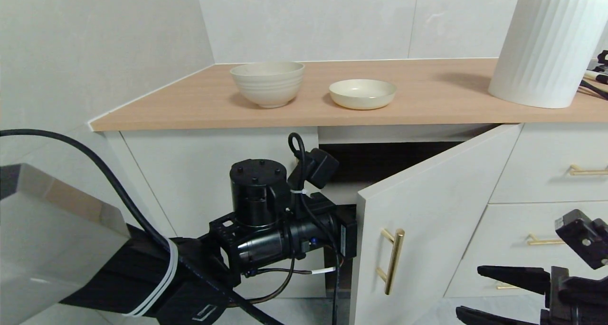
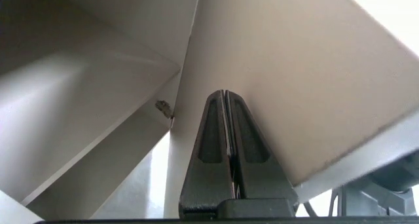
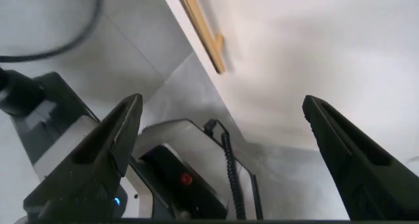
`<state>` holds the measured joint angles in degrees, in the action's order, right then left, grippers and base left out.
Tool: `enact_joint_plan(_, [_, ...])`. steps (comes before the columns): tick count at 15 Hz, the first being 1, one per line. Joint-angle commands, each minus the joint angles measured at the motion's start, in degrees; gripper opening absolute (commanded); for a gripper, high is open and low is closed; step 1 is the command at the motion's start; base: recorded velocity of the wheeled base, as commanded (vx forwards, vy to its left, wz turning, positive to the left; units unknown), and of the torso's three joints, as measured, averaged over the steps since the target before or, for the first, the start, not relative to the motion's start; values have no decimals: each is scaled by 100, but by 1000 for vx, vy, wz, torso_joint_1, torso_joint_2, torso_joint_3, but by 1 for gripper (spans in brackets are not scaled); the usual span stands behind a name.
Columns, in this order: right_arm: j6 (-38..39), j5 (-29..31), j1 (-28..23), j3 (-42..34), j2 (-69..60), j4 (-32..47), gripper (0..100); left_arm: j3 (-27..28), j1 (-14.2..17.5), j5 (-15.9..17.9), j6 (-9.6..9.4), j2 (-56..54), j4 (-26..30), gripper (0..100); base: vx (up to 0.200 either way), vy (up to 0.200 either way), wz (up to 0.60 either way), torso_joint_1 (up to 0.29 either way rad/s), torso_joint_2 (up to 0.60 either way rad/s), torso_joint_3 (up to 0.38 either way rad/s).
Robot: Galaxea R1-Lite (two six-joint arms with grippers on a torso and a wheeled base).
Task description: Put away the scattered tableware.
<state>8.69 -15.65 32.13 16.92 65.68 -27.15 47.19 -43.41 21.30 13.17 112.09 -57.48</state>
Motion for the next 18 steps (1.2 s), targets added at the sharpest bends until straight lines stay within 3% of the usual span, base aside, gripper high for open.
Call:
enact_joint_plan(1, [1,-8,12,48,-302,104,100,177,-10,-20,2,23,70,0,-200,0,0,7,-2,2])
enact_joint_plan(4, [1,-8,12,180,-530,351,100,502,-36,-64,2,199,334,0,-200,0,0,2,2,2])
enact_joint_plan(9, [-8,-52,12,514,-996,1089,100,897,-53,-117,2,375,633,0,0,0,0,0,0,0])
enact_joint_plan(16, [-8,-113,12,549,-1119,1159,100,1460,-106,-231,11,568,1107,0,-86,0,0,2,1,0])
enact_joint_plan(18, [-17,-105,12,584,-1242,1168,100,1829,-97,-469,11,779,1134,0,0,0,0,0,0,0])
